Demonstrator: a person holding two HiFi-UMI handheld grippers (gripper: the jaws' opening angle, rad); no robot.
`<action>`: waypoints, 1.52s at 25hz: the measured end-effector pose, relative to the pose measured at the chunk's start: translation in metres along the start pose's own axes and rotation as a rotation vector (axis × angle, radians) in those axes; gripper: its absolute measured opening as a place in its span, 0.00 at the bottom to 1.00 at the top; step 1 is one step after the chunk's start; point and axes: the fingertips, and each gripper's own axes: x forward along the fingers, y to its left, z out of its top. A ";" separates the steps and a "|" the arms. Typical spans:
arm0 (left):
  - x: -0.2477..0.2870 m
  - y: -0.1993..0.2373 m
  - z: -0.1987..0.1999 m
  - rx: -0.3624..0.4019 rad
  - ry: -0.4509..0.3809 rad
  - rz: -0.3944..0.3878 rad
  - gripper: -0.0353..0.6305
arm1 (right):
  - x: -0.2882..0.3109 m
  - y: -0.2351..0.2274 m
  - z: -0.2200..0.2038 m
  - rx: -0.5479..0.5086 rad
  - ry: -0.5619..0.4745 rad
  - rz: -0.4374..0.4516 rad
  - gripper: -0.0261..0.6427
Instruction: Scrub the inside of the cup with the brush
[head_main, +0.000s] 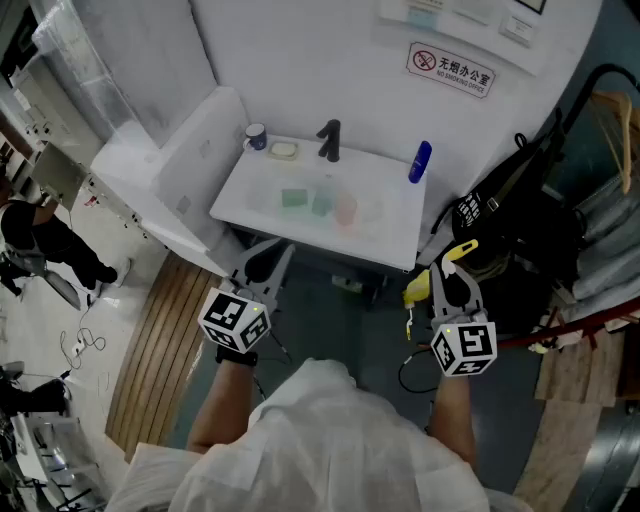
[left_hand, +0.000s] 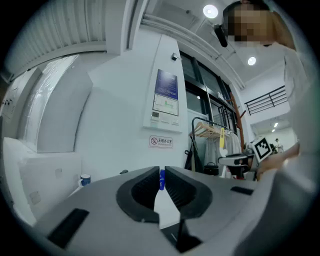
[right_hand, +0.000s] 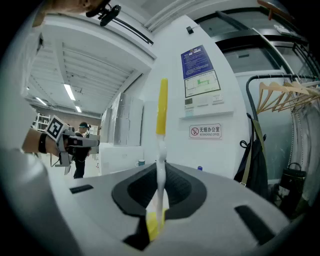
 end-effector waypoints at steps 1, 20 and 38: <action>-0.001 0.000 0.000 -0.001 0.002 -0.005 0.10 | 0.000 0.001 0.000 0.002 0.000 -0.002 0.08; -0.003 -0.017 -0.009 -0.007 0.016 -0.008 0.10 | -0.009 -0.002 -0.006 0.004 -0.003 0.025 0.08; 0.018 -0.043 -0.016 -0.006 0.017 -0.031 0.10 | -0.017 -0.036 -0.025 0.095 0.022 0.012 0.08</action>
